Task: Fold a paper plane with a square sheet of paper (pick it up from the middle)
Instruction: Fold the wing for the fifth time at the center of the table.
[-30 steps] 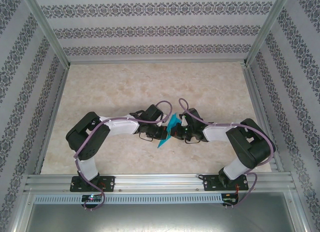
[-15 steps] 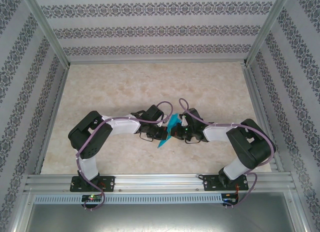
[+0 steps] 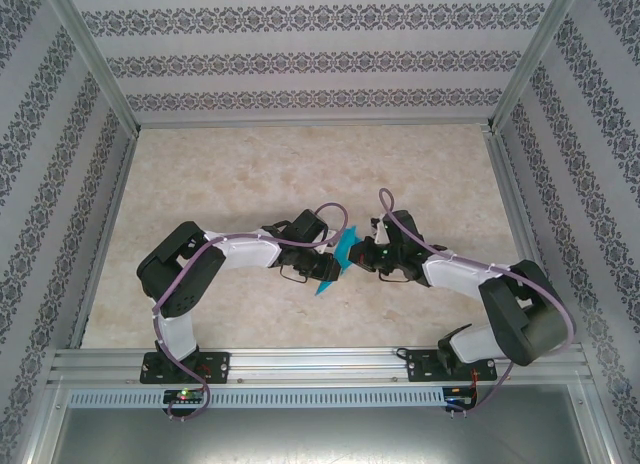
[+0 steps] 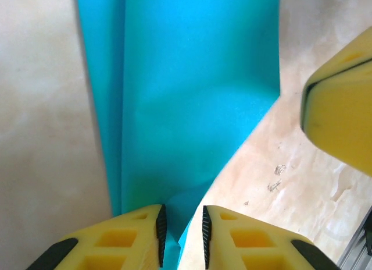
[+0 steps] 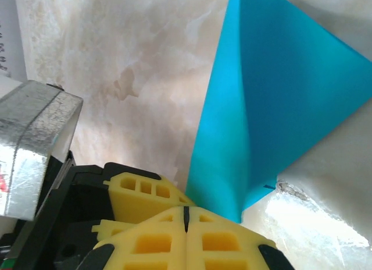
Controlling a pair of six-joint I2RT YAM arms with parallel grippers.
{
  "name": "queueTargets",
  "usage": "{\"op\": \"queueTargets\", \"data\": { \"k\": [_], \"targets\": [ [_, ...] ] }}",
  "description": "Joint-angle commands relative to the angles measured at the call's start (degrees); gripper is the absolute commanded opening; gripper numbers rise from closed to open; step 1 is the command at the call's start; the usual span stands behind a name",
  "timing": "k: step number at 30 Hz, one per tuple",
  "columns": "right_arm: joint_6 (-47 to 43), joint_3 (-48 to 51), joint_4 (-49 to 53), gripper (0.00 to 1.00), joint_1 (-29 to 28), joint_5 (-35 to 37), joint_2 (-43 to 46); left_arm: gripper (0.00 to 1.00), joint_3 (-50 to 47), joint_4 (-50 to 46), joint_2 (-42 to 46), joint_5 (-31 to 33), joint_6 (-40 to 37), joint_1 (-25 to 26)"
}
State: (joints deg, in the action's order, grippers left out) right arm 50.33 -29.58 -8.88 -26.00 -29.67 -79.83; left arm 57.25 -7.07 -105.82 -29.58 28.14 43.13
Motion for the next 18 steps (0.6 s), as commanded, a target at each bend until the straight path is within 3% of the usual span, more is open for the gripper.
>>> {"op": "queueTargets", "data": {
  "k": [1, 8, 18],
  "targets": [
    [1.43, 0.75, -1.05, 0.03, 0.98, -2.06, 1.97, 0.28, -1.61, 0.74, -0.67, -0.04, -2.38, 0.63],
    [2.35, 0.05, -2.96, 0.02, 1.65, -3.47, 0.78, 0.29, -2.73, 2.48, -0.35, -0.98, -3.26, 0.47],
    [3.02, -1.15, -8.55, 0.02, 0.12, -4.17, -8.15, 0.21, -3.88, 3.12, 0.88, -1.02, -3.79, 0.12]
  ]
}}
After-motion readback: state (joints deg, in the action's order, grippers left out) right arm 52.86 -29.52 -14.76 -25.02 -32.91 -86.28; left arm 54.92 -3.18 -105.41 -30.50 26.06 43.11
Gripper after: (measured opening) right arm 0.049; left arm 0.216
